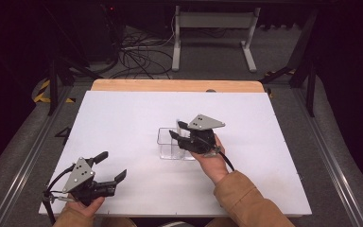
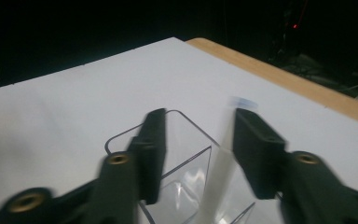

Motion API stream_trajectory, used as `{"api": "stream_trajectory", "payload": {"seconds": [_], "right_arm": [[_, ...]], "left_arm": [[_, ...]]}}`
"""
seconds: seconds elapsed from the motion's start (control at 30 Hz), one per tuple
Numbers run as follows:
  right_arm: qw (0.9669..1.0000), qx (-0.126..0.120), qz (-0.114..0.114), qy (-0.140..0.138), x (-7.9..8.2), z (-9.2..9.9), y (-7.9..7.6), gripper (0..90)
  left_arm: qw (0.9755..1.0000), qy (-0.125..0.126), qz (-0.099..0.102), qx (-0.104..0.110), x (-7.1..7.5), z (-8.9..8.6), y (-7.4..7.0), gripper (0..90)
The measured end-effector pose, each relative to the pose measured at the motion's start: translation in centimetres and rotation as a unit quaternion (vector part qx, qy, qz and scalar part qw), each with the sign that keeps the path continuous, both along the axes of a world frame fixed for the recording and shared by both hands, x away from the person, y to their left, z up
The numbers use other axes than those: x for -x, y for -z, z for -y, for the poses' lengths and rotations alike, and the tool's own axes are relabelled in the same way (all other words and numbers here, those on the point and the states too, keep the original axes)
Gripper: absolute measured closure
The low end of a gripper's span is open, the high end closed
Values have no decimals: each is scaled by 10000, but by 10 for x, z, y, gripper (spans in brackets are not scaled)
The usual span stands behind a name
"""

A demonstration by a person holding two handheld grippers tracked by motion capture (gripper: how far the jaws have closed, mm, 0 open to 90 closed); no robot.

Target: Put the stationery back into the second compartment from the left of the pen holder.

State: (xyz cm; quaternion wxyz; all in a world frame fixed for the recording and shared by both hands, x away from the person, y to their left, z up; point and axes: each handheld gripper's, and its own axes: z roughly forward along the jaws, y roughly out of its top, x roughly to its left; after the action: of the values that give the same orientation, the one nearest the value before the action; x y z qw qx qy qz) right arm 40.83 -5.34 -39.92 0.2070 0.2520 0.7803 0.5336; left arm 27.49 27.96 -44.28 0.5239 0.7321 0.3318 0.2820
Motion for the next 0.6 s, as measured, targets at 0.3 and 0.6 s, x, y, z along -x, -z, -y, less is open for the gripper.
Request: {"api": "stream_trajectory", "payload": {"seconds": [0.3,0.6], "right_arm": [[9995,32,295,-50,10,9,-17,228],[9982,18,579,-123,23,17,-33,212]], "left_arm": [[10000,-8,9,-3,1,0,0,145],[10000,-12,7,4,1,0,0,144]]}}
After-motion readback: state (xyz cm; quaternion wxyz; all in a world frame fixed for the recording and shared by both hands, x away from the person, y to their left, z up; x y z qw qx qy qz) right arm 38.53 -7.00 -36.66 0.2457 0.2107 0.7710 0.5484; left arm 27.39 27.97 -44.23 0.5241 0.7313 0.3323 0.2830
